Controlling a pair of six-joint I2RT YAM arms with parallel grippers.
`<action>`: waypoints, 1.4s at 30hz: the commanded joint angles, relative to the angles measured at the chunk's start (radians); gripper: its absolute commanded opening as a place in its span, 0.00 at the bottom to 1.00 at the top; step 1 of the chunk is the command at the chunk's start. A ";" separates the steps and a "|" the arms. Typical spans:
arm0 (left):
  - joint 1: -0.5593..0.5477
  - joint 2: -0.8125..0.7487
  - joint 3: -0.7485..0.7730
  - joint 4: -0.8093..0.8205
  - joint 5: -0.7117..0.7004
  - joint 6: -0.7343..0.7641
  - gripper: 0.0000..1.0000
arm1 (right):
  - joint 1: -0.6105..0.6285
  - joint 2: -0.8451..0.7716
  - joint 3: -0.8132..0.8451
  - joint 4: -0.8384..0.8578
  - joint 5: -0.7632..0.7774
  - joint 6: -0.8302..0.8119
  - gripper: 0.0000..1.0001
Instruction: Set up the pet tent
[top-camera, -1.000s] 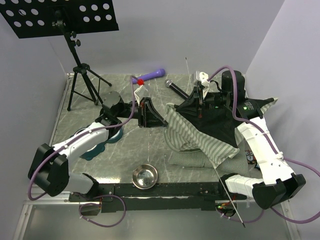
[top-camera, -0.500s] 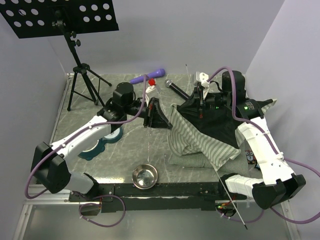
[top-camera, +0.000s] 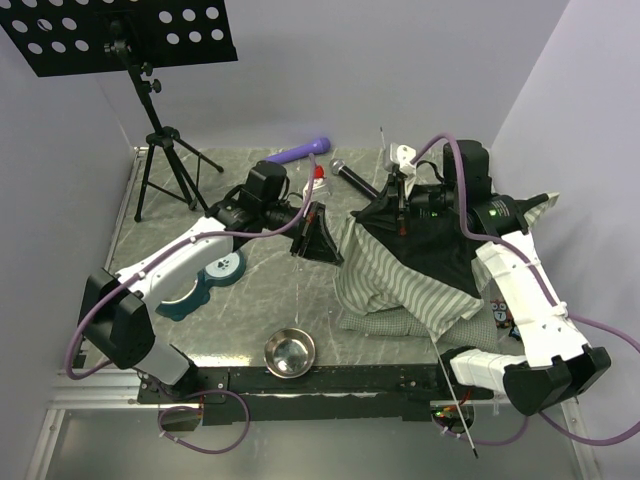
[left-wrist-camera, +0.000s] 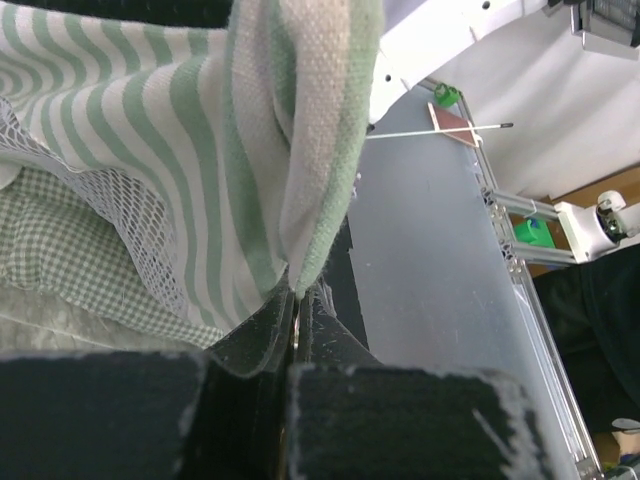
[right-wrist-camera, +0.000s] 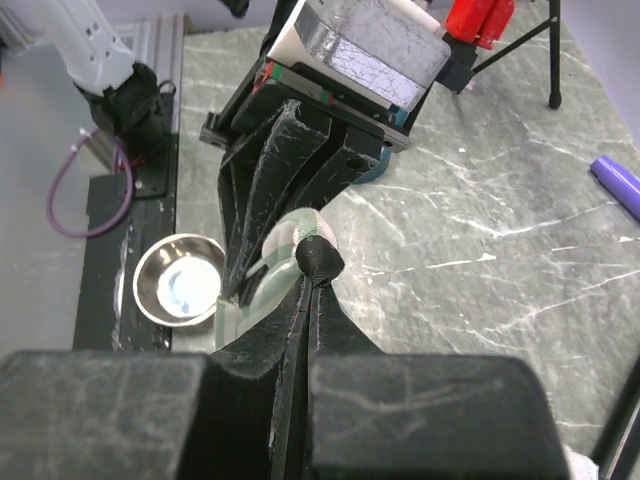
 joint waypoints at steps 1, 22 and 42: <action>-0.029 0.046 0.021 -0.166 -0.050 0.078 0.01 | 0.013 0.012 0.085 -0.093 -0.062 -0.155 0.00; 0.084 -0.031 -0.011 0.141 -0.065 -0.267 0.01 | -0.036 0.063 0.194 -0.057 0.025 0.012 0.69; 0.288 0.386 0.429 -0.037 -0.052 -0.216 0.01 | -0.218 -0.164 0.036 -0.656 0.405 -0.242 0.96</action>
